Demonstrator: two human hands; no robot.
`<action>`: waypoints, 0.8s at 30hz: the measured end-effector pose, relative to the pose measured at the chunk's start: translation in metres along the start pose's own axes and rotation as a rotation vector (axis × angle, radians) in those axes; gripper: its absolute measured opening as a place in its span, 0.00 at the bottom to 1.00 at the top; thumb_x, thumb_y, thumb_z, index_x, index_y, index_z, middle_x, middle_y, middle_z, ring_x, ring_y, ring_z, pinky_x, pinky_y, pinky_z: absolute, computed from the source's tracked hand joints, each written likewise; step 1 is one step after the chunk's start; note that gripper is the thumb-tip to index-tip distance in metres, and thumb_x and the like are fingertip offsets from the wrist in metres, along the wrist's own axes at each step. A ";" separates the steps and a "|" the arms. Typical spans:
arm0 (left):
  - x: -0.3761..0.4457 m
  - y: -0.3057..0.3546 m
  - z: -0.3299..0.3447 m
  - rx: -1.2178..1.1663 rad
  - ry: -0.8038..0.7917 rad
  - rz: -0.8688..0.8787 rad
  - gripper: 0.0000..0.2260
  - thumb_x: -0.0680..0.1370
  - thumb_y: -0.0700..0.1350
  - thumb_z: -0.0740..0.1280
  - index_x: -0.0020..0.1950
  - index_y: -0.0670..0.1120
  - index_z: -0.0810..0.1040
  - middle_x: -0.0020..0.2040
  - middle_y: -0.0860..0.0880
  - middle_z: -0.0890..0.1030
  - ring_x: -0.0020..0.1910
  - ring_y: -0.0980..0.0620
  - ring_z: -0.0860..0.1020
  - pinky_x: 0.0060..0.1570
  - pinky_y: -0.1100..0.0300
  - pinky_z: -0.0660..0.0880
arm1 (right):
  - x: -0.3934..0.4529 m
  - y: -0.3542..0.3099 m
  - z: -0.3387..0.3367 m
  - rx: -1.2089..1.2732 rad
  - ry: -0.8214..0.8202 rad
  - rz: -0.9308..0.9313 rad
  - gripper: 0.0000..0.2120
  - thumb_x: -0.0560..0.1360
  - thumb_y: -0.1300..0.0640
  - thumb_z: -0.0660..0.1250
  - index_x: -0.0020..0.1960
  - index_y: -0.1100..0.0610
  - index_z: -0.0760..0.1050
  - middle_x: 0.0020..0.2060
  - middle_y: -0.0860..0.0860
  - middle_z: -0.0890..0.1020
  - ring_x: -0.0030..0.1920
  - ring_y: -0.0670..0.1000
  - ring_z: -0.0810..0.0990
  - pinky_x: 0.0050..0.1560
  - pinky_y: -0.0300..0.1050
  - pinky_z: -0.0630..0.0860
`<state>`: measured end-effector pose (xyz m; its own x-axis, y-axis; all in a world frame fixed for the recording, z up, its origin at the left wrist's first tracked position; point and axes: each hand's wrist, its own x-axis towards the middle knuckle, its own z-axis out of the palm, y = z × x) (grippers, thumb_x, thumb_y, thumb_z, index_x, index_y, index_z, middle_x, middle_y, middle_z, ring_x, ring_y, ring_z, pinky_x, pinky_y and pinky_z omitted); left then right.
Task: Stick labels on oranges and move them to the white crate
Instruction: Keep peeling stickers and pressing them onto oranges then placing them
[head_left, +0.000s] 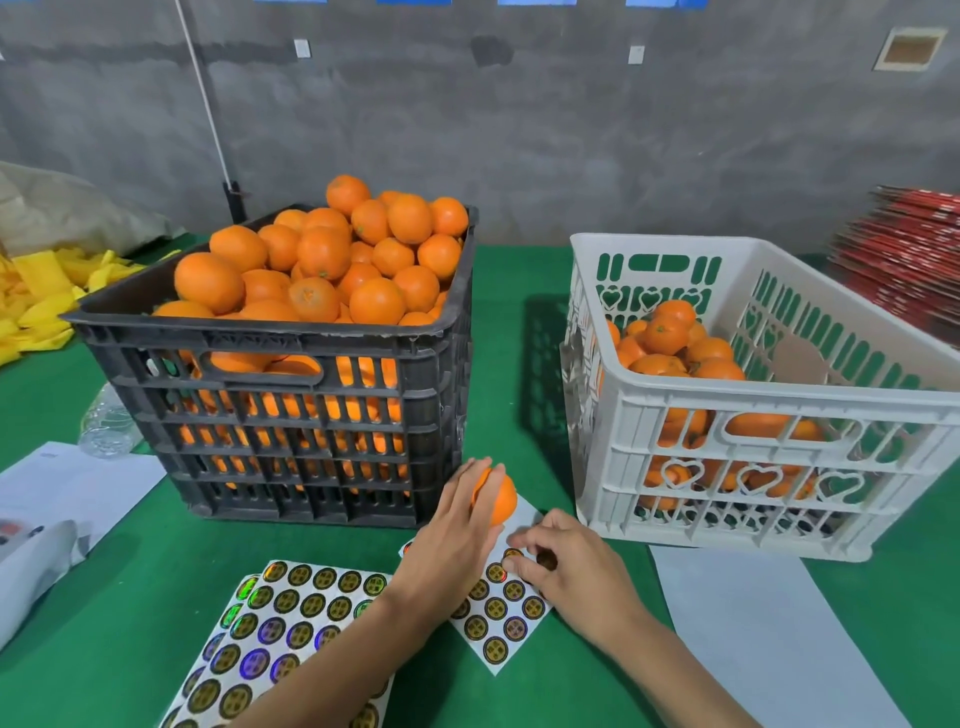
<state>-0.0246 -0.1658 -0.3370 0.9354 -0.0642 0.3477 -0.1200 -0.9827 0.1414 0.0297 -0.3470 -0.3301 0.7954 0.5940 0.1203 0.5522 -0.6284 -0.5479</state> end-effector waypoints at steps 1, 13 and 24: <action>0.000 0.000 0.000 0.013 -0.001 0.002 0.28 0.86 0.49 0.58 0.83 0.43 0.50 0.81 0.45 0.53 0.81 0.48 0.52 0.79 0.59 0.55 | 0.000 0.001 0.001 -0.018 0.005 -0.016 0.15 0.77 0.38 0.68 0.60 0.42 0.81 0.45 0.41 0.72 0.45 0.41 0.74 0.41 0.38 0.68; 0.000 -0.001 0.002 0.108 -0.021 -0.015 0.29 0.87 0.54 0.51 0.83 0.45 0.43 0.82 0.48 0.48 0.82 0.51 0.45 0.79 0.59 0.53 | -0.003 0.013 0.004 -0.060 0.003 -0.119 0.27 0.76 0.32 0.64 0.70 0.44 0.76 0.48 0.37 0.70 0.48 0.39 0.74 0.43 0.34 0.67; 0.001 -0.001 0.002 0.113 -0.022 -0.035 0.29 0.87 0.54 0.54 0.83 0.46 0.46 0.82 0.48 0.51 0.81 0.50 0.49 0.77 0.57 0.61 | 0.004 0.005 0.005 -0.034 0.044 -0.050 0.14 0.77 0.39 0.69 0.60 0.42 0.82 0.46 0.40 0.74 0.46 0.42 0.75 0.44 0.40 0.69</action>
<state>-0.0234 -0.1652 -0.3383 0.9455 -0.0319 0.3240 -0.0498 -0.9976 0.0473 0.0343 -0.3458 -0.3366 0.7764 0.6029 0.1833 0.5990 -0.6158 -0.5119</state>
